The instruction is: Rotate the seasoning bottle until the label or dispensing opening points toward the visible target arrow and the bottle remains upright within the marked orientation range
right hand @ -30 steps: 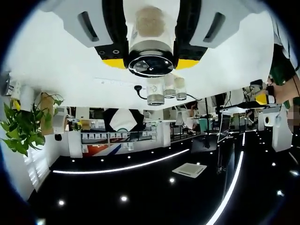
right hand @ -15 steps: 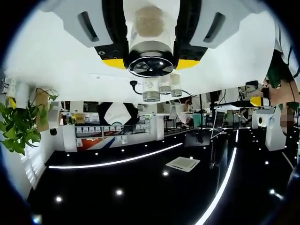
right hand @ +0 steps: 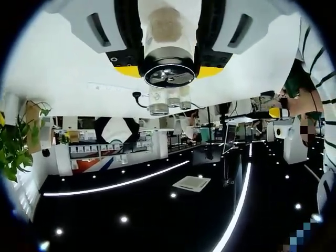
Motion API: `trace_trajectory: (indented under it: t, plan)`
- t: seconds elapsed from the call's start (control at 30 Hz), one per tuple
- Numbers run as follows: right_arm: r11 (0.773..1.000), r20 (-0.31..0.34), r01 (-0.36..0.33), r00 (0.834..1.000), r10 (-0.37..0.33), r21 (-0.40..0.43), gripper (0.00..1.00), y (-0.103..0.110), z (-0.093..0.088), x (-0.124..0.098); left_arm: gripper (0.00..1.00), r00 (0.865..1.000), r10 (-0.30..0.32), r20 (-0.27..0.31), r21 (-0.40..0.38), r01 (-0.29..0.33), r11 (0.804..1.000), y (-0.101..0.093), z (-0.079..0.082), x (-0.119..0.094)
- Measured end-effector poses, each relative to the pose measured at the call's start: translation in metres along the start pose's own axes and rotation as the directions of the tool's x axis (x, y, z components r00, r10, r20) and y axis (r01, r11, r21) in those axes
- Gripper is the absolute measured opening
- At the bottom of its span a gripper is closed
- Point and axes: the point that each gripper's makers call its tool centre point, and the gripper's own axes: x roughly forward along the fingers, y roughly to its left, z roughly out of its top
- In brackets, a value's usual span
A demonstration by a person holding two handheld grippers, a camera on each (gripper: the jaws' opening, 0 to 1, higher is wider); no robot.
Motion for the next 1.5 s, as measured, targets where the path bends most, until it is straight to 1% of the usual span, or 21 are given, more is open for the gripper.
trace_trajectory:
  t: [0.1, 0.3, 0.53, 0.6, 0.63, 0.67, 0.7, 0.77, 0.8, 0.83, 0.87, 0.93, 0.97, 1.03, 1.07, 1.13, 1.23, 1.27, 1.33, 1.37, 1.5]
  plan:
    - [0.999, 0.012, -0.045, 0.999, 0.044, 0.016, 0.36, 0.002, -0.001, -0.001, 0.94, 1.000, -0.007, -0.003, -0.002, 0.007, 1.000, -0.002, -0.001, 0.000]
    - [0.996, 0.004, -0.089, 0.996, 0.089, 0.012, 0.36, 0.005, -0.001, -0.001, 0.92, 1.000, -0.021, -0.011, 0.010, 0.021, 1.000, -0.005, -0.001, -0.002]
    - [0.994, 0.012, -0.111, 0.994, 0.110, 0.022, 0.37, 0.008, 0.000, -0.001, 0.92, 0.999, -0.029, -0.023, 0.023, 0.030, 0.999, -0.007, 0.000, -0.001]
    - [0.995, -0.028, -0.054, 0.998, 0.056, 0.080, 0.43, 0.003, -0.005, 0.000, 0.92, 0.999, -0.034, -0.022, 0.028, 0.034, 0.999, -0.008, 0.003, 0.001]
    - [0.996, -0.011, -0.046, 0.999, 0.047, 0.080, 0.47, 0.003, -0.001, 0.001, 0.92, 0.999, -0.035, -0.021, 0.030, 0.035, 0.999, -0.008, 0.004, 0.001]
    - [0.995, 0.052, -0.037, 0.998, 0.032, 0.094, 0.51, 0.005, 0.009, 0.001, 0.92, 0.999, -0.036, -0.020, 0.031, 0.036, 0.999, -0.008, 0.005, 0.002]
    - [0.993, 0.075, -0.041, 0.997, 0.033, 0.109, 0.55, 0.009, 0.013, 0.002, 0.92, 0.999, -0.037, -0.019, 0.032, 0.038, 0.999, -0.008, 0.005, 0.003]
    - [0.994, 0.050, -0.035, 0.998, 0.030, 0.104, 0.54, 0.016, 0.013, 0.003, 0.92, 0.999, -0.042, -0.021, 0.035, 0.043, 0.998, -0.009, 0.006, 0.004]
    - [0.997, 0.020, 0.015, 1.000, -0.016, 0.071, 0.53, 0.014, 0.011, 0.003, 0.92, 0.999, -0.043, -0.022, 0.036, 0.044, 0.998, -0.009, 0.005, 0.005]
    - [0.997, 0.010, 0.036, 0.999, -0.036, 0.069, 0.53, 0.015, 0.011, 0.004, 0.92, 0.999, -0.045, -0.024, 0.038, 0.046, 0.998, -0.009, 0.005, 0.006]
    - [0.992, 0.001, 0.092, 0.996, -0.093, 0.083, 0.53, 0.012, 0.012, 0.004, 0.92, 0.999, -0.046, -0.024, 0.038, 0.047, 0.998, -0.009, 0.005, 0.006]
    - [0.979, 0.015, 0.174, 0.984, -0.177, 0.103, 0.55, 0.010, 0.017, 0.004, 0.92, 0.999, -0.047, -0.022, 0.039, 0.048, 0.998, -0.009, 0.006, 0.007]
    - [0.966, -0.007, 0.247, 0.969, -0.247, 0.079, 0.55, 0.003, 0.015, 0.002, 0.92, 0.999, -0.047, -0.021, 0.038, 0.048, 0.998, -0.009, 0.006, 0.008]
    - [0.961, -0.008, 0.274, 0.962, -0.274, 0.042, 0.55, 0.004, 0.016, 0.003, 0.92, 0.999, -0.049, -0.022, 0.037, 0.050, 0.998, -0.009, 0.006, 0.008]
    - [0.946, -0.009, 0.323, 0.946, -0.323, 0.005, 0.55, 0.000, 0.017, 0.001, 0.92, 0.998, -0.050, -0.026, 0.040, 0.051, 0.998, -0.009, 0.005, 0.009]
    - [0.938, -0.003, 0.347, 0.938, -0.347, -0.010, 0.54, 0.000, 0.018, 0.003, 0.92, 0.998, -0.050, -0.028, 0.040, 0.051, 0.998, -0.008, 0.004, 0.008]
    - [0.925, -0.020, 0.379, 0.925, -0.379, 0.032, 0.54, -0.001, 0.014, 0.006, 0.92, 0.999, -0.047, -0.026, 0.033, 0.048, 0.998, -0.008, 0.003, 0.008]
    - [0.916, -0.029, 0.399, 0.917, -0.398, 0.036, 0.52, -0.003, 0.012, 0.006, 0.92, 0.999, -0.046, -0.027, 0.031, 0.047, 0.998, -0.007, 0.002, 0.007]
    - [0.911, -0.040, 0.409, 0.912, -0.408, 0.045, 0.47, -0.005, 0.009, 0.007, 0.92, 0.999, -0.044, -0.029, 0.031, 0.045, 0.999, -0.007, 0.001, 0.006]
    - [0.905, -0.038, 0.424, 0.905, -0.423, 0.038, 0.45, -0.008, 0.010, 0.006, 0.92, 0.999, -0.044, -0.029, 0.031, 0.045, 0.998, -0.007, 0.001, 0.006]
    - [0.902, -0.048, 0.429, 0.903, -0.428, 0.034, 0.39, -0.012, 0.008, 0.005, 0.92, 0.999, -0.040, -0.030, 0.034, 0.041, 0.999, -0.005, 0.001, 0.003]
